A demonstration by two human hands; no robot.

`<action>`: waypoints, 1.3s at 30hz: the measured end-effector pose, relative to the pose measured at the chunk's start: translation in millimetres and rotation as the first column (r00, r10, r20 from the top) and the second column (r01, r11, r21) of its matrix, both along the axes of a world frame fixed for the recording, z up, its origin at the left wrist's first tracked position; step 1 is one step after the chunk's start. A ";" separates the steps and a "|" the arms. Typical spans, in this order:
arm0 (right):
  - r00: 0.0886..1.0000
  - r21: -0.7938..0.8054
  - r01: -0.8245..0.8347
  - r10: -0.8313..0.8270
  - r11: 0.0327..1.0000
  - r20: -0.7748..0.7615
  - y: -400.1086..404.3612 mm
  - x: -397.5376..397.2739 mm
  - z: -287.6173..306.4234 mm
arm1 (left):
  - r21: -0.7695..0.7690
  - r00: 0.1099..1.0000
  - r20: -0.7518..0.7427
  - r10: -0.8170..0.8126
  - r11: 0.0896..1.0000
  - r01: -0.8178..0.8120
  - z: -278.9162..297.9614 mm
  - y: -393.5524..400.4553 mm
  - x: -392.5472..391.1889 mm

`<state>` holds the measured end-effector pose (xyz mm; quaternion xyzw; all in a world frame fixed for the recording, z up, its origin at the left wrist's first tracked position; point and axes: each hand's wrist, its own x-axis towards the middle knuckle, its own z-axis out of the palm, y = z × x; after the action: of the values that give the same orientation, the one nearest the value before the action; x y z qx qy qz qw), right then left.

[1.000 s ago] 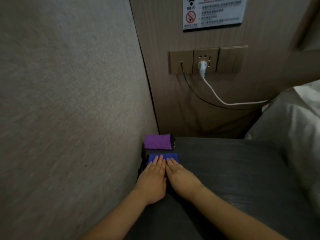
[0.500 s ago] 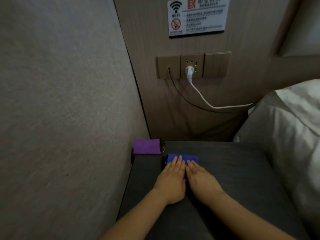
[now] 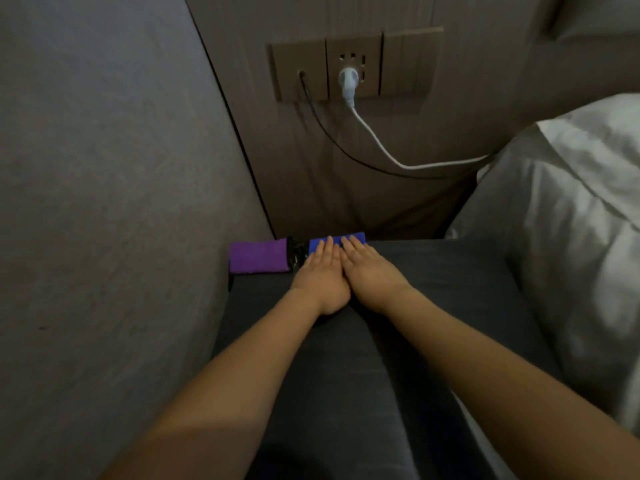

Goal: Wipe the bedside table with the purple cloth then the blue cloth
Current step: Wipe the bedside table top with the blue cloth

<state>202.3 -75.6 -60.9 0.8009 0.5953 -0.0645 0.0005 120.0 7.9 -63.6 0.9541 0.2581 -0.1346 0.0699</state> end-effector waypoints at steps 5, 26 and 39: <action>0.997 -0.050 -0.041 0.037 0.998 -0.069 -1.7 5.1 0.7 | -0.009 0.999 0.033 0.038 0.999 -0.038 1.3 -5.1 -3.0; 0.905 -0.020 0.424 -0.425 0.905 -0.023 -127.3 105.5 10.2 | -0.111 0.977 0.118 -0.180 0.975 0.193 -0.4 -133.9 121.2; 0.949 -0.012 0.315 -0.315 0.949 0.023 -169.7 88.7 -22.1 | -0.106 0.957 0.136 -0.257 0.956 0.272 -4.6 -164.1 93.7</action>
<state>290.9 -245.3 -83.0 0.8862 0.4593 -0.0599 0.0027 213.7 -156.2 -68.2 0.9803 0.1145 -0.1006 0.1256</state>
